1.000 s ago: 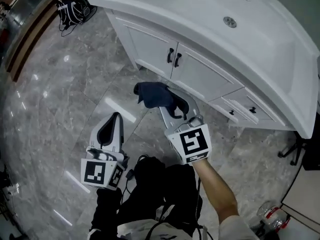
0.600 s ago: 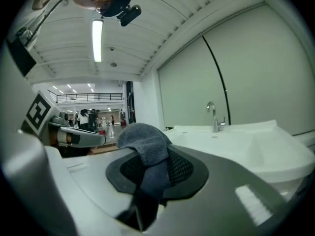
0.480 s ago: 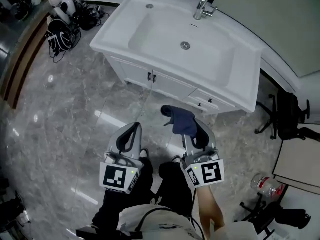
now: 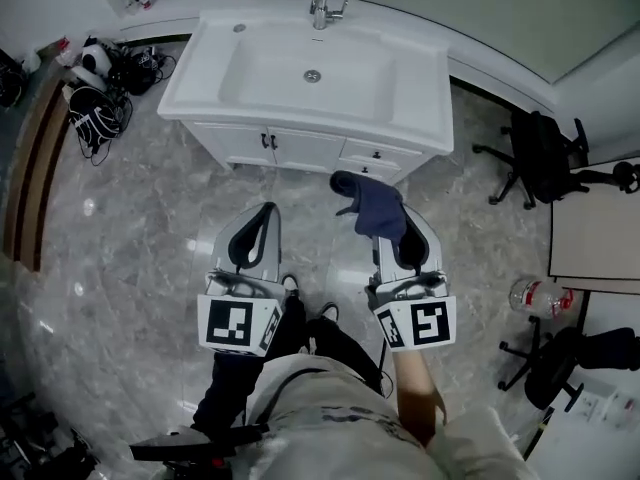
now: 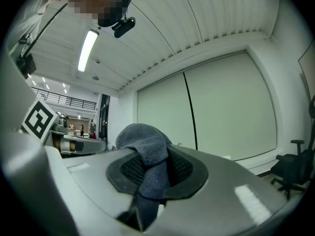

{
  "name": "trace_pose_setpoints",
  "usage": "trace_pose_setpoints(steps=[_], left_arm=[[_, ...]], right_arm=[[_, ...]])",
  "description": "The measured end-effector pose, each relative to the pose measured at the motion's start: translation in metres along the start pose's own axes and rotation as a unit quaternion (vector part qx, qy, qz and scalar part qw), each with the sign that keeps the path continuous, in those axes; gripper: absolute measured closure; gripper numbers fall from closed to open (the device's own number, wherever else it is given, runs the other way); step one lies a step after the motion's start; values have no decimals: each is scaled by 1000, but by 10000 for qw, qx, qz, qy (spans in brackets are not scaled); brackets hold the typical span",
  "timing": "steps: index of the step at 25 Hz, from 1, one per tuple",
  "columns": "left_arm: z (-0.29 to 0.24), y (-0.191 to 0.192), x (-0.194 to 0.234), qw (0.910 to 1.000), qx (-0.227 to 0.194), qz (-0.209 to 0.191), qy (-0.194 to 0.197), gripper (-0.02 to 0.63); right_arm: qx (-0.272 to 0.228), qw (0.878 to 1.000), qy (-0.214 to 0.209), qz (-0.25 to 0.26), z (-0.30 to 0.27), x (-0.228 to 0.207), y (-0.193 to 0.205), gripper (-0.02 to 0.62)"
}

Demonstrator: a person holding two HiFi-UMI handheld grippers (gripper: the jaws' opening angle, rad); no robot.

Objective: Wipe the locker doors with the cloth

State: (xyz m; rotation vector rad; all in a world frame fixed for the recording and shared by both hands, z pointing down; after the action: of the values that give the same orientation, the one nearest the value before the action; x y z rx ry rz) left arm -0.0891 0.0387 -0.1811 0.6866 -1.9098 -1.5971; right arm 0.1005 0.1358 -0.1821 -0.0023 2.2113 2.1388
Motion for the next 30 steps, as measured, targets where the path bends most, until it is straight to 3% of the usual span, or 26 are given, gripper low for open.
trace_pose_setpoints(steps=[12,21,30], left_arm=[[51,-16,-94,9997,-77,-96,191,604],[65,-31,-110,9981,-198,-308,505,604],[67,-37,-110,9975,-273,-354,548,604]], right_arm=[[-176,9985,470,201,118,-14,-41,520],[-380,9953,865,199,156,-8,-52,522],[-417,9950,895,124,158,-7,-52,522]])
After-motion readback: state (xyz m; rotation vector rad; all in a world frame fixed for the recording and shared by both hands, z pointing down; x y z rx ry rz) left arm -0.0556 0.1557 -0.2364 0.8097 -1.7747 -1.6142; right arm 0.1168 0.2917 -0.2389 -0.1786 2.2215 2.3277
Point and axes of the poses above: the fingertips, and each gripper's own axes: z backward along the fingers, x to its left, y out of its underside, the point moved 6 cm from there along z, backward along the fingers, and after that the axes turned 4 degrees about -y, right-handed, at the moved point
